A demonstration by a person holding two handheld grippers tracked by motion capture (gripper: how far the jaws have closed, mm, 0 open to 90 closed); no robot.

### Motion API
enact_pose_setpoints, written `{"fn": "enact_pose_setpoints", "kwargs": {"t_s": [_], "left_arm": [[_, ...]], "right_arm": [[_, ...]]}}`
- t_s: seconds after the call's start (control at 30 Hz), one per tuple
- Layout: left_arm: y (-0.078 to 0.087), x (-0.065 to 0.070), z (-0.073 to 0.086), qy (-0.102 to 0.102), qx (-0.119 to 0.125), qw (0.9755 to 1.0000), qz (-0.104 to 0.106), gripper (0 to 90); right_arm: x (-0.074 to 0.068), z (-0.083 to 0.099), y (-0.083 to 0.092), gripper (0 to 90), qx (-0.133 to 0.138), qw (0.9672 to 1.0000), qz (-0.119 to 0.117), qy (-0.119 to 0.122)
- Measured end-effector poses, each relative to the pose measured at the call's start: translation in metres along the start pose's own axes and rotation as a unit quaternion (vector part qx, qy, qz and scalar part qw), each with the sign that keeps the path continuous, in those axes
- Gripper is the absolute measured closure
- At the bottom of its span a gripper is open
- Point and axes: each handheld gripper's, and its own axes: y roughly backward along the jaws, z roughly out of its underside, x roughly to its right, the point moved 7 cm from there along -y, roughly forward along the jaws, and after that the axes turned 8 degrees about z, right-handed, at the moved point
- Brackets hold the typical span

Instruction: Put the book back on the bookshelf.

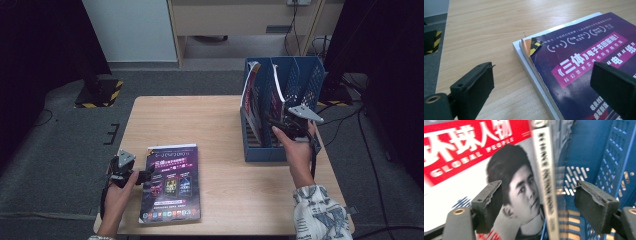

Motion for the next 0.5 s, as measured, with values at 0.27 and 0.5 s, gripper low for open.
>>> {"fn": "enact_pose_setpoints", "kwargs": {"t_s": [0.27, 0.5], "left_arm": [[-0.001, 0.000, 0.000, 0.000, -0.002, 1.0000, 0.000, 4.6], [0.000, 0.000, -0.002, 0.004, 0.003, 1.0000, 0.002, 4.6]], "right_arm": [[-0.010, 0.010, 0.030, 20.3, 0.013, 0.9994, -0.030, 0.008], [-0.028, 0.029, 0.053, 17.3, -0.006, 0.9977, -0.066, 0.012]]}}
